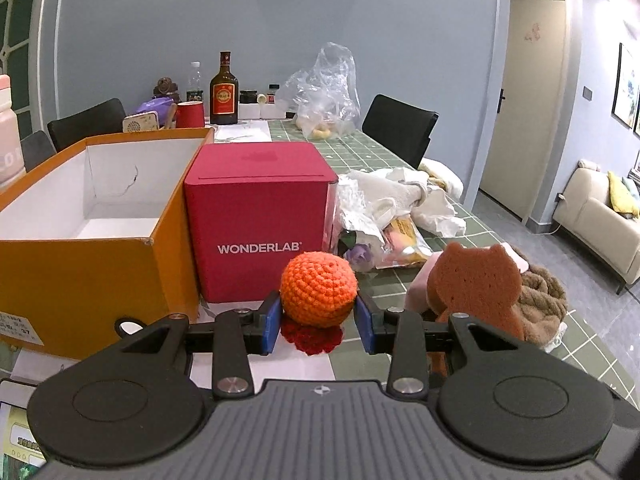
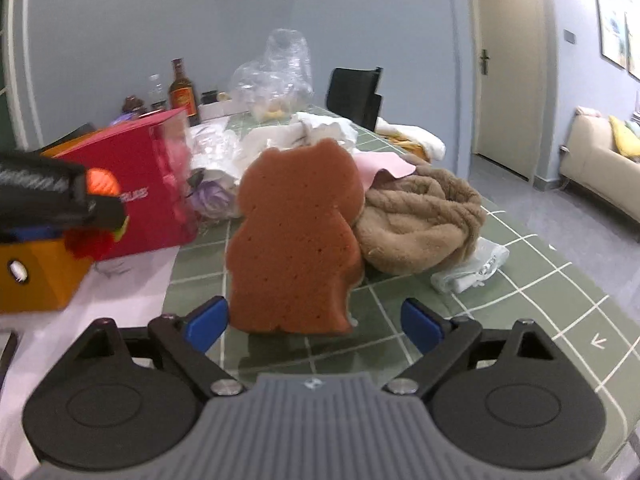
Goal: Organize soft objects
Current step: 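Lift the ball with left tool while right tool carries the bear sponge toward orange box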
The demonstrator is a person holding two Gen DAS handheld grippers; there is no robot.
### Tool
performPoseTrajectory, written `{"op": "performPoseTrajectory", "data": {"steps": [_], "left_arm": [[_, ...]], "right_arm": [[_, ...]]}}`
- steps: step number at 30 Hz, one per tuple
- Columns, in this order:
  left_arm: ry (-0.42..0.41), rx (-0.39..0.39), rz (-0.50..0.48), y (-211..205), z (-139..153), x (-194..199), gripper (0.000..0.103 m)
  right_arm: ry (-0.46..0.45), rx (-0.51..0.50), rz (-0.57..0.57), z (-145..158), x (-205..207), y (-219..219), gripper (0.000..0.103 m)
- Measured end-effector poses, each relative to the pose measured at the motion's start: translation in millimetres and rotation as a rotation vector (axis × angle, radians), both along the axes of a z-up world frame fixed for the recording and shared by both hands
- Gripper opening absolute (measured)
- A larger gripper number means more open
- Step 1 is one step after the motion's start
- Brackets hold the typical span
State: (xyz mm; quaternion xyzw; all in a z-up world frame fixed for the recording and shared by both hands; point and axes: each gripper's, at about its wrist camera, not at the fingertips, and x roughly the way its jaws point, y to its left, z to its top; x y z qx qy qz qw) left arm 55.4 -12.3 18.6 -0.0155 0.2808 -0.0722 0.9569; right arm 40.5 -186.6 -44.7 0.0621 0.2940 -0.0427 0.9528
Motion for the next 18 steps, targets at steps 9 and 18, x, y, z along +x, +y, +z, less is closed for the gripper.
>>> {"op": "performPoseTrajectory", "data": {"steps": [9,18], "left_arm": [[-0.017,-0.008,-0.014,1,4,-6,0.044],[-0.001,-0.049,-0.005,7,5,-6,0.044]], "right_arm": [[-0.064,0.028,0.085,9,-16,-2,0.061],[0.087,0.148,0.343,21,-29,-29,0.061]]}}
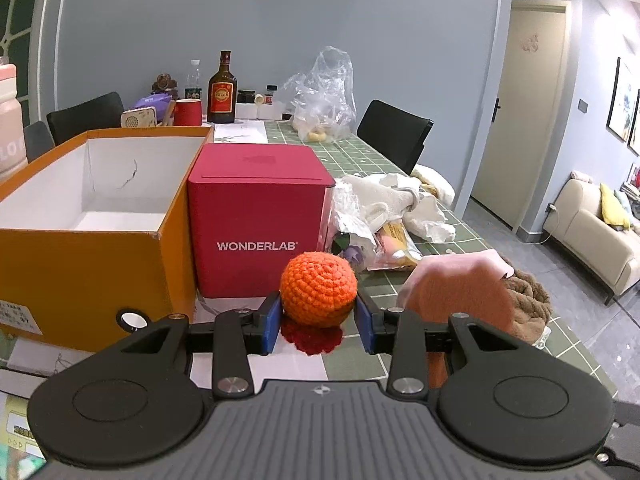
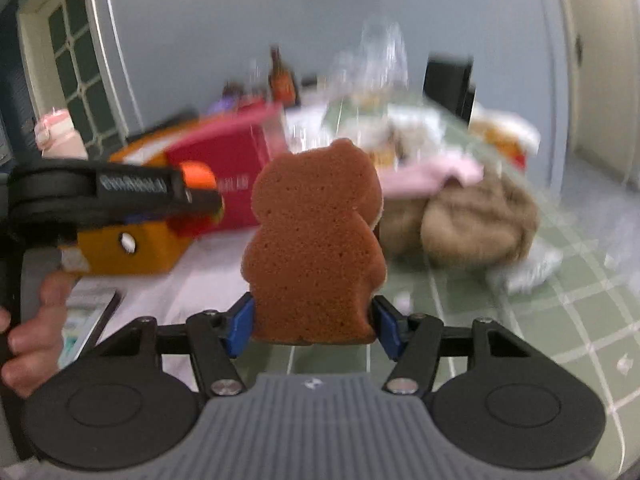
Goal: Organize soft objects
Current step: 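Lift the ball with left tool while right tool carries the bear sponge toward orange box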
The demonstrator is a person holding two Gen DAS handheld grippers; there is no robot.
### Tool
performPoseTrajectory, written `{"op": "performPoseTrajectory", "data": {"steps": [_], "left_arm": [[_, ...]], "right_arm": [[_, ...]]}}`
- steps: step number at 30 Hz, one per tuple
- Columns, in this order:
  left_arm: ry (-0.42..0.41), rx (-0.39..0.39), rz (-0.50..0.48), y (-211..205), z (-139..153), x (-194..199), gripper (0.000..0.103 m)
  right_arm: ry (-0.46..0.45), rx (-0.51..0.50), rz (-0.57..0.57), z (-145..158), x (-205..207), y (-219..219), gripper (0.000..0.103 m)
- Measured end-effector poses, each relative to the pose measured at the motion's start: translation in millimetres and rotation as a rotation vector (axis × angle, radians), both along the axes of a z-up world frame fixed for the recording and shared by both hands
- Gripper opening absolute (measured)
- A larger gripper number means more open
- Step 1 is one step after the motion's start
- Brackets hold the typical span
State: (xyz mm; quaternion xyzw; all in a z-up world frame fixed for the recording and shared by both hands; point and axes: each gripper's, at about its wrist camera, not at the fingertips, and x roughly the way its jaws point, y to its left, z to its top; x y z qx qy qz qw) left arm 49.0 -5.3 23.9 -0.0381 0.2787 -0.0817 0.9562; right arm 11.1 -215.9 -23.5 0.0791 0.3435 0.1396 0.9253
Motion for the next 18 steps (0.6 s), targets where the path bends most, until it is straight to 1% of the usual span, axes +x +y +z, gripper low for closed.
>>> {"op": "performPoseTrajectory", "data": {"steps": [3,4,6,8,10,12,13,15,18], "left_arm": [[-0.002,0.008,0.002,0,0,-1,0.044],[0.0,0.009,0.001,0,1,-1,0.044],[0.009,0.01,-0.005,-1,1,-1,0.044],[0.011,0.015,-0.011,-3,2,-2,0.044],[0.009,0.02,-0.007,-5,4,-2,0.044],[-0.001,0.027,-0.004,-7,7,-3,0.044],[-0.007,0.029,-0.002,-9,9,-5,0.044],[-0.026,0.032,-0.002,-11,15,-11,0.044],[-0.084,0.036,-0.012,-14,31,-23,0.044]], "right_arm": [[0.043,-0.094,0.017,-7,5,8,0.062],[0.036,-0.115,0.024,-8,5,10,0.062],[0.043,-0.124,0.022,-7,7,13,0.064],[0.031,-0.163,0.044,-7,8,18,0.071],[0.004,-0.19,0.047,-8,10,23,0.075],[-0.025,-0.18,0.04,-9,13,23,0.072],[-0.042,-0.173,0.023,-9,14,22,0.058],[-0.042,-0.155,0.018,-7,16,17,0.058],[-0.065,-0.127,0.037,1,10,11,0.057]]}}
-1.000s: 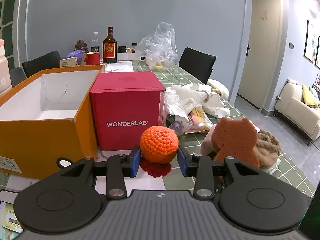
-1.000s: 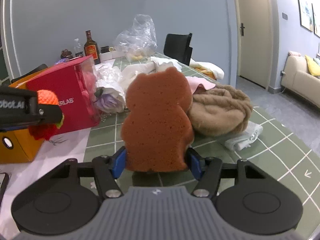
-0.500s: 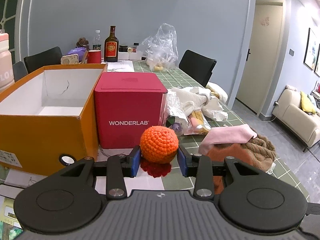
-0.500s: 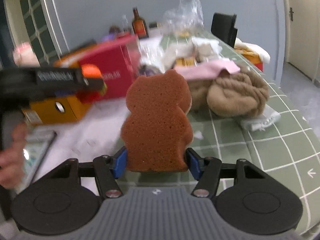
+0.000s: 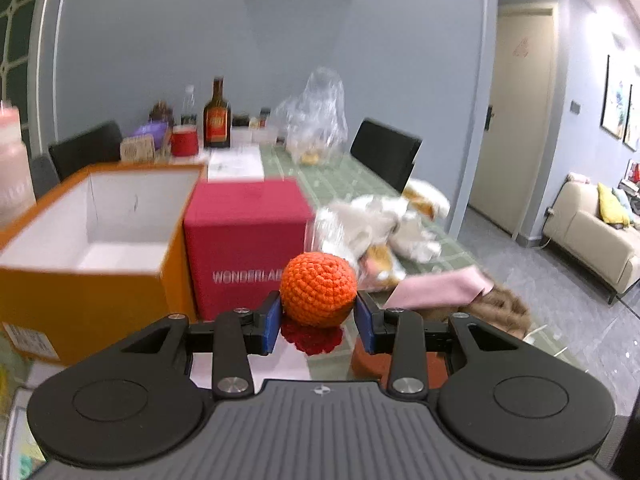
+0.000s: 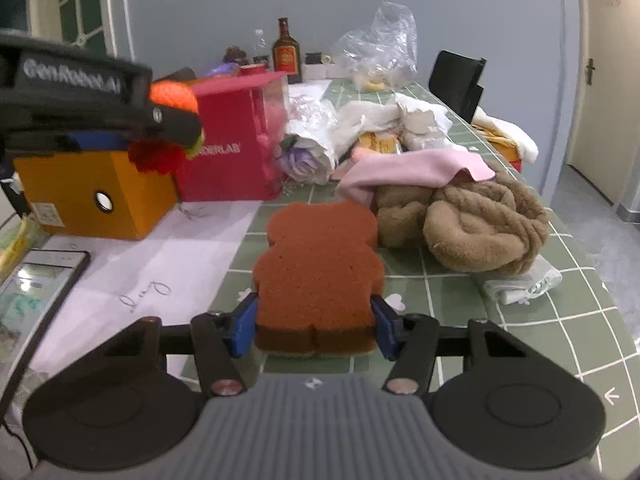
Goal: Organize soft objects
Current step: 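Lift the ball with left tool while right tool carries the bear sponge toward orange box, then open left tool to drop the ball into the box while right tool lowers the sponge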
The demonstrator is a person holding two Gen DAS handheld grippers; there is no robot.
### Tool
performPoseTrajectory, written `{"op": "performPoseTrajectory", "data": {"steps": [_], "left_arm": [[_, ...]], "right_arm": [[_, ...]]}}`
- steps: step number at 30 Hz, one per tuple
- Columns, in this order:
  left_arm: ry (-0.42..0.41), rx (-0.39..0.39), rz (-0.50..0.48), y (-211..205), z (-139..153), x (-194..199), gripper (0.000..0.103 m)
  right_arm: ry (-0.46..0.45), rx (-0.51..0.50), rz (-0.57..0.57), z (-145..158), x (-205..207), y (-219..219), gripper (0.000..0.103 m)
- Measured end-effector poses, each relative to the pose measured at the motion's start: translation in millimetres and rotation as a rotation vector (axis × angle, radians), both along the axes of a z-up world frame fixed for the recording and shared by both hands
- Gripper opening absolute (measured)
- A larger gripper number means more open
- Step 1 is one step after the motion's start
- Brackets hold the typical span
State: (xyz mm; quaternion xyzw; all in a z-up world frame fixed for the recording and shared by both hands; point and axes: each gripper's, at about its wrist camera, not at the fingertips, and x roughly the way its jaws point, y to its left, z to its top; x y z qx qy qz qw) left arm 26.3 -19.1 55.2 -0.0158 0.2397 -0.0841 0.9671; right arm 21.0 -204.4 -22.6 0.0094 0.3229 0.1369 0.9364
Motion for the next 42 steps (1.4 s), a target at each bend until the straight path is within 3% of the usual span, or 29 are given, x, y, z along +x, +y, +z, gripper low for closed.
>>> {"op": "performPoseTrajectory", "data": {"steps": [5,9,16,23,25,31,42], "left_arm": [[-0.064,-0.019,-0.005,3,30,-12,0.044],[-0.087,-0.099,-0.003,27,52,-16,0.044],[-0.145,-0.14,0.232,96,74,-17,0.044],[-0.149,-0.202,0.453,158,64,14,0.044],[-0.122,-0.226,0.5,172,53,26,0.044],[-0.038,-0.157,0.565,186,29,62,0.044],[0.008,-0.016,0.608,178,2,81,0.044]], "right_arm": [[-0.057,0.099,0.023,25,-11,-11,0.057],[-0.131,0.208,0.075,57,-12,-12,0.057],[-0.246,0.337,0.191,109,6,21,0.057],[-0.151,0.506,0.272,116,64,84,0.057],[-0.143,0.498,0.296,113,77,109,0.057],[-0.11,0.397,0.306,93,104,161,0.057],[-0.089,0.307,0.324,70,128,174,0.057]]}}
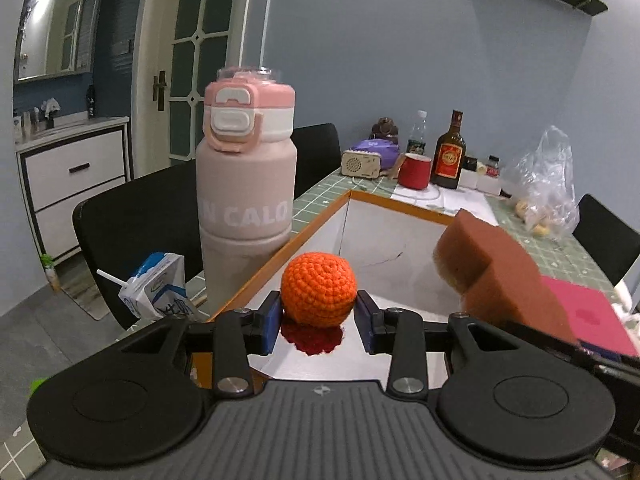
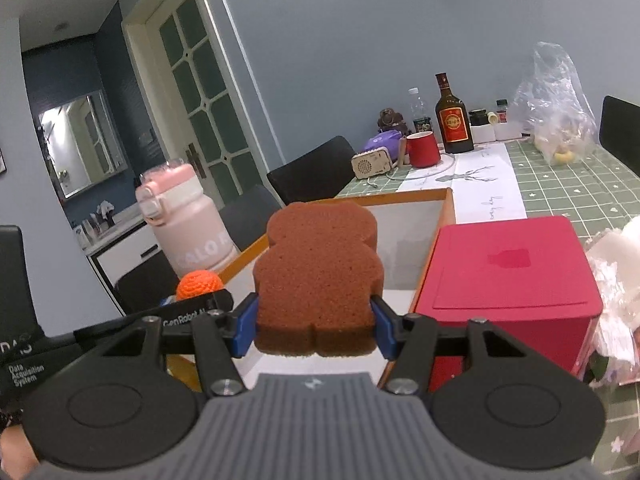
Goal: Organize soft objects
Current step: 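Open left tool to drop the ball into the box while right tool lowers the sponge, then release the bear sponge into the orange box with the right tool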
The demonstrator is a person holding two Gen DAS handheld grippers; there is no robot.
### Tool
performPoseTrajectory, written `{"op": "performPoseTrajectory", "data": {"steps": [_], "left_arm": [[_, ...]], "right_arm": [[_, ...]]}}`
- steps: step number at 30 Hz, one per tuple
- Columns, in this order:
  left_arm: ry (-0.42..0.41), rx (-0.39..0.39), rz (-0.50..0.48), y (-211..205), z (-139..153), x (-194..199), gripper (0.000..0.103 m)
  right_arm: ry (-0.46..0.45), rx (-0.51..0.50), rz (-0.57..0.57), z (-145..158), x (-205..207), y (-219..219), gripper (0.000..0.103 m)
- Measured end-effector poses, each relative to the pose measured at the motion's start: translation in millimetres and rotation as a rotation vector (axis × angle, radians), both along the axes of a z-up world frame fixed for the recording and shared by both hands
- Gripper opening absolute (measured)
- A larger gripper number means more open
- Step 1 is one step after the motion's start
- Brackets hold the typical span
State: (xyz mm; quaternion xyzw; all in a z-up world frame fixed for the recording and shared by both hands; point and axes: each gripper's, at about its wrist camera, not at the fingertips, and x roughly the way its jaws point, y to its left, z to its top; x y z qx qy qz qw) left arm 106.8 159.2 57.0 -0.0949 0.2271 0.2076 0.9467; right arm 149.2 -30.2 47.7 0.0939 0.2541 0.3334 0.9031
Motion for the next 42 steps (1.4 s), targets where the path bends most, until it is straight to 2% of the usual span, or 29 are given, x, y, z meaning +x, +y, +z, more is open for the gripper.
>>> {"op": "performPoseTrajectory", "data": {"steps": [4,12,15,21,23,26,28,31,34,36,37,38,42], "left_arm": [[0.006,-0.016,-0.023,2,-6,4,0.044],[-0.001,0.008,0.025,3,-11,4,0.045],[-0.023,-0.003,0.009,6,-9,-2,0.052],[-0.104,-0.078,-0.044,19,-9,-18,0.066],[-0.144,-0.098,-0.089,22,-10,-23,0.068],[-0.202,-0.085,-0.089,21,-10,-31,0.07],[-0.206,-0.064,-0.076,21,-10,-31,0.071],[-0.194,-0.084,-0.086,24,-8,-30,0.071],[-0.204,-0.112,-0.109,27,-4,-33,0.071],[-0.213,-0.109,-0.114,26,-2,-35,0.071],[-0.216,-0.104,-0.113,26,0,-36,0.071],[-0.224,-0.102,-0.113,25,1,-37,0.071],[-0.236,-0.119,-0.139,26,6,-40,0.071]], "right_arm": [[-0.023,-0.076,-0.025,-5,2,8,0.057],[-0.056,-0.133,-0.011,-11,4,20,0.057],[-0.065,-0.151,-0.014,-13,5,25,0.057],[-0.094,-0.234,-0.007,-14,1,44,0.057],[-0.1,-0.266,0.021,-15,0,52,0.057],[-0.084,-0.263,0.023,-18,2,58,0.057],[-0.06,-0.26,0.009,-19,6,61,0.057],[-0.055,-0.273,0.0,-19,6,67,0.058],[-0.061,-0.268,-0.001,-19,6,70,0.062],[-0.082,-0.258,0.018,-19,4,69,0.07],[-0.093,-0.254,0.028,-19,3,69,0.081],[-0.108,-0.248,0.032,-19,1,68,0.086],[-0.144,-0.241,0.026,-13,-5,63,0.087]]}}
